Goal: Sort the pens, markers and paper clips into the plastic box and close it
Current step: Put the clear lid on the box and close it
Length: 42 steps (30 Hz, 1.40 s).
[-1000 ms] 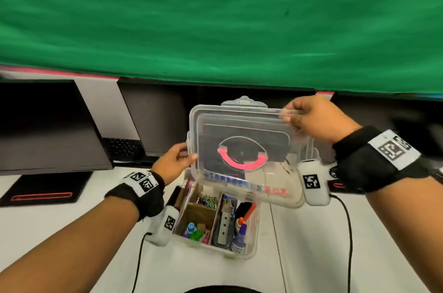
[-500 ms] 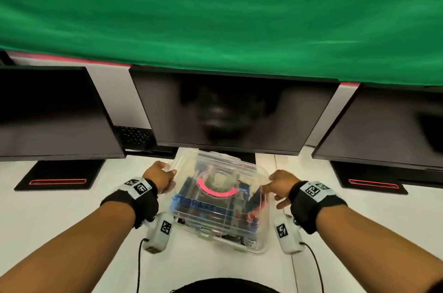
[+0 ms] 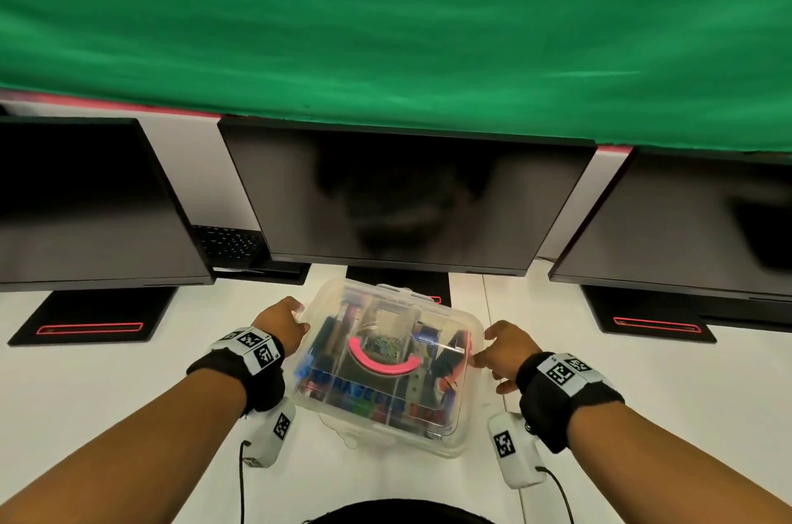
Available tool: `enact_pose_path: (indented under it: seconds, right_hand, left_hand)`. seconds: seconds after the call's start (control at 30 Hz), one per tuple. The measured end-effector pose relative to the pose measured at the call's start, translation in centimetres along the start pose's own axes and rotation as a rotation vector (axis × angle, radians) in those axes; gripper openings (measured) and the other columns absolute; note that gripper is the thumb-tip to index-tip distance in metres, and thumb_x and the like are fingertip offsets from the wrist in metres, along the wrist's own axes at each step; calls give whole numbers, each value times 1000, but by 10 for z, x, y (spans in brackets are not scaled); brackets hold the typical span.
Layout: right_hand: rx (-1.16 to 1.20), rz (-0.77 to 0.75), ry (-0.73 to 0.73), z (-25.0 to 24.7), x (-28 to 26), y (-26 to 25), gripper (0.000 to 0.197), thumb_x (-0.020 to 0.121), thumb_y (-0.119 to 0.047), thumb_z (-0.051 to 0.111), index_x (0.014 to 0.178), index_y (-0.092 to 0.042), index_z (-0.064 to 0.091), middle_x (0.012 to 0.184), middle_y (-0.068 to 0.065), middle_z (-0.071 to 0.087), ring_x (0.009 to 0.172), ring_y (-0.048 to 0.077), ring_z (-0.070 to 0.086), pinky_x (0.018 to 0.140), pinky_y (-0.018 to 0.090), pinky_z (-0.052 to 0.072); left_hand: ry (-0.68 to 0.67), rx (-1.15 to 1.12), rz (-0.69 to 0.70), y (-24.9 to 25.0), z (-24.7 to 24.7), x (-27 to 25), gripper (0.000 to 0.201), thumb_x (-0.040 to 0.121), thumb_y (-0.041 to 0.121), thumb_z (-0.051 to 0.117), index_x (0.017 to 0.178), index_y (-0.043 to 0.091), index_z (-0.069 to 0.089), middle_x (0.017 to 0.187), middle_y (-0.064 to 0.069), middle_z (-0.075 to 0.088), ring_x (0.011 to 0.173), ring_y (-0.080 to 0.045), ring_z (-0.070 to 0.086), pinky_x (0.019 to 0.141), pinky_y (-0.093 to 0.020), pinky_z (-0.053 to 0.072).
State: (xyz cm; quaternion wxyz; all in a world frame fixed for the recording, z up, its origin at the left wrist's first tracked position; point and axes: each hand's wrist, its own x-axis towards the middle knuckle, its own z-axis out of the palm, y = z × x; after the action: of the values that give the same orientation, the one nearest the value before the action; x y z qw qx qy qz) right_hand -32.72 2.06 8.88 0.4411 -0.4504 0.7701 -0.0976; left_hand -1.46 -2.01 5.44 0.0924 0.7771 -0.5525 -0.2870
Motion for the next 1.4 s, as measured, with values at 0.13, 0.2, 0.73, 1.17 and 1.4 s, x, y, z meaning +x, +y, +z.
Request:
enact_pose_path:
  seconds: [0.13, 0.2, 0.73, 1.17, 1.4]
  right_hand:
    - [-18, -16, 17, 1, 1, 1, 50, 80, -12, 69, 124, -11, 45, 113, 12, 56, 99, 30, 59, 71, 37, 57]
    - [-44, -20, 40, 2, 1, 1, 46, 82, -13, 68, 123, -9, 46, 112, 12, 55, 100, 31, 60, 75, 39, 58]
    - [-329, -55, 105, 8, 10, -18, 26, 86, -27, 65, 92, -3, 57, 97, 16, 68, 94, 31, 68, 84, 37, 57]
    - [-335, -99, -33, 13, 23, -16, 22, 83, -15, 67, 98, -1, 63, 86, 12, 73, 75, 24, 71, 78, 34, 59]
    - [-660, -377, 124, 18, 30, -59, 61, 79, -28, 70, 130, -8, 44, 130, 13, 47, 116, 29, 52, 97, 35, 47]
  left_hand:
    - [-9, 7, -18, 2, -1, -4, 38, 90, 22, 58, 125, 13, 47, 121, -14, 61, 110, -31, 59, 92, -33, 46]
    - [-20, 5, -25, 1, 0, -5, 39, 91, 23, 56, 126, 12, 45, 118, -14, 63, 107, -30, 60, 91, -33, 47]
    - [88, 367, 6, 6, 0, -16, 42, 90, 29, 59, 125, 8, 48, 127, -13, 54, 117, -27, 54, 96, -32, 45]
    - [39, 239, -40, 0, -5, -12, 40, 90, 16, 54, 129, 8, 48, 128, -12, 57, 117, -28, 55, 94, -32, 46]
    - [-5, 296, 528, 12, 8, -48, 67, 87, 42, 55, 145, 23, 27, 149, -6, 28, 138, -24, 31, 115, -36, 30]
